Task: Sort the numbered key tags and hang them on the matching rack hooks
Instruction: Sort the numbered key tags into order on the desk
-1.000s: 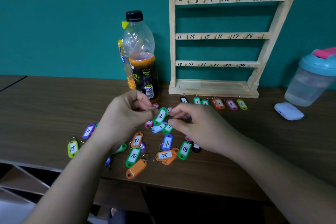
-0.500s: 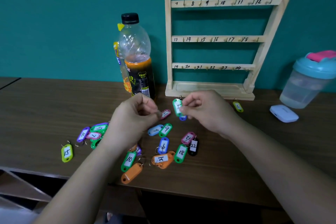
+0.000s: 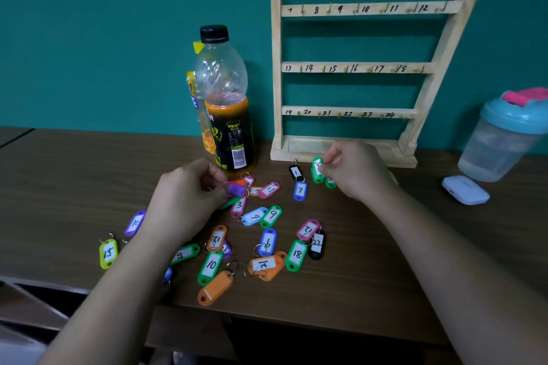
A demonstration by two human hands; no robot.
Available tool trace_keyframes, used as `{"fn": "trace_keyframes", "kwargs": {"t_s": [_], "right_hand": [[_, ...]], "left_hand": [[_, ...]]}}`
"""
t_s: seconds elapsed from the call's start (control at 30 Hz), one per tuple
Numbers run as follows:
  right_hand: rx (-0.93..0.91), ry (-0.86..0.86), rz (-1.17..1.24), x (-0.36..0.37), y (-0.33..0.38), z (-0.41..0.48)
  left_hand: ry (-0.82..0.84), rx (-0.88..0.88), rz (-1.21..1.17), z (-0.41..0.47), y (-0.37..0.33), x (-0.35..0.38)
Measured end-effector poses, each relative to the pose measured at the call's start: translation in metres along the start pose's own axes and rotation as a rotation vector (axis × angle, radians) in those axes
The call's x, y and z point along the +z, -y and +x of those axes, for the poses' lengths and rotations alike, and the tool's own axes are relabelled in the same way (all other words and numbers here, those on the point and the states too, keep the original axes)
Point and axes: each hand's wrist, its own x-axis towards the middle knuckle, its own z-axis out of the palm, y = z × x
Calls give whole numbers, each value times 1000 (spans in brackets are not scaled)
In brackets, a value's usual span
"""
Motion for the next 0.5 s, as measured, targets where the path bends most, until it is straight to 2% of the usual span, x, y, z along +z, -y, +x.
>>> {"fn": "trace_keyframes", "kwargs": {"t_s": [0.23, 0.4, 0.5], "right_hand": [[-14, -11, -42, 7, 0, -1], [-55, -29, -33, 6, 4, -6], [-88, -33, -2, 6, 11, -12]], "left_hand": [[3, 20, 93, 4, 5, 2], [65, 155, 195, 8, 6, 12], [104, 171, 252, 10, 0, 15]]}}
